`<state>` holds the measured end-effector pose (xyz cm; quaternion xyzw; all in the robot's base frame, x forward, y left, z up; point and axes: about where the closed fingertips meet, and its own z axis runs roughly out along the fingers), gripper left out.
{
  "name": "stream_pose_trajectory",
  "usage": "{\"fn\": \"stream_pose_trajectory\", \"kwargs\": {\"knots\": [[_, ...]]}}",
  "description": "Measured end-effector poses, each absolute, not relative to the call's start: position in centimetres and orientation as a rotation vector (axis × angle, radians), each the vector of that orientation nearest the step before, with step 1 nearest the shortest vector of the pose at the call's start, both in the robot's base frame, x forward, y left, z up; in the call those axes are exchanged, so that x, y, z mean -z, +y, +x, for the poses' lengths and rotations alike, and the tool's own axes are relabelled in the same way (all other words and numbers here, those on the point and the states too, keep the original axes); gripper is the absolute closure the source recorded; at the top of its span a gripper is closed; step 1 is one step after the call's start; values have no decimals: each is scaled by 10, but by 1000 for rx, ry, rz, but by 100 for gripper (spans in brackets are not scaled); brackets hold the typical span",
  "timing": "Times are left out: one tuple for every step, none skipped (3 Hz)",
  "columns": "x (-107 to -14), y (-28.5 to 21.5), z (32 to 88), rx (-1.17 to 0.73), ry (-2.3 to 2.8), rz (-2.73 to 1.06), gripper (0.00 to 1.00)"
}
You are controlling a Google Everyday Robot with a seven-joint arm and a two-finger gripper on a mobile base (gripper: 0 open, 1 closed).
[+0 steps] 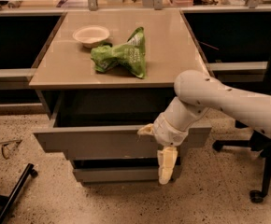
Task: Close top drawer
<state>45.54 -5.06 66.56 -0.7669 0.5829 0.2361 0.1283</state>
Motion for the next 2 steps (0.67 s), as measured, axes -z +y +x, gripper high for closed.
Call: {"fn": "stream_pose_trajectory", "kwargs": {"knots": [[-668,-42,492,-589,1627,-2219,0],[-673,-33,512,-558,1541,-2240,0]]}}
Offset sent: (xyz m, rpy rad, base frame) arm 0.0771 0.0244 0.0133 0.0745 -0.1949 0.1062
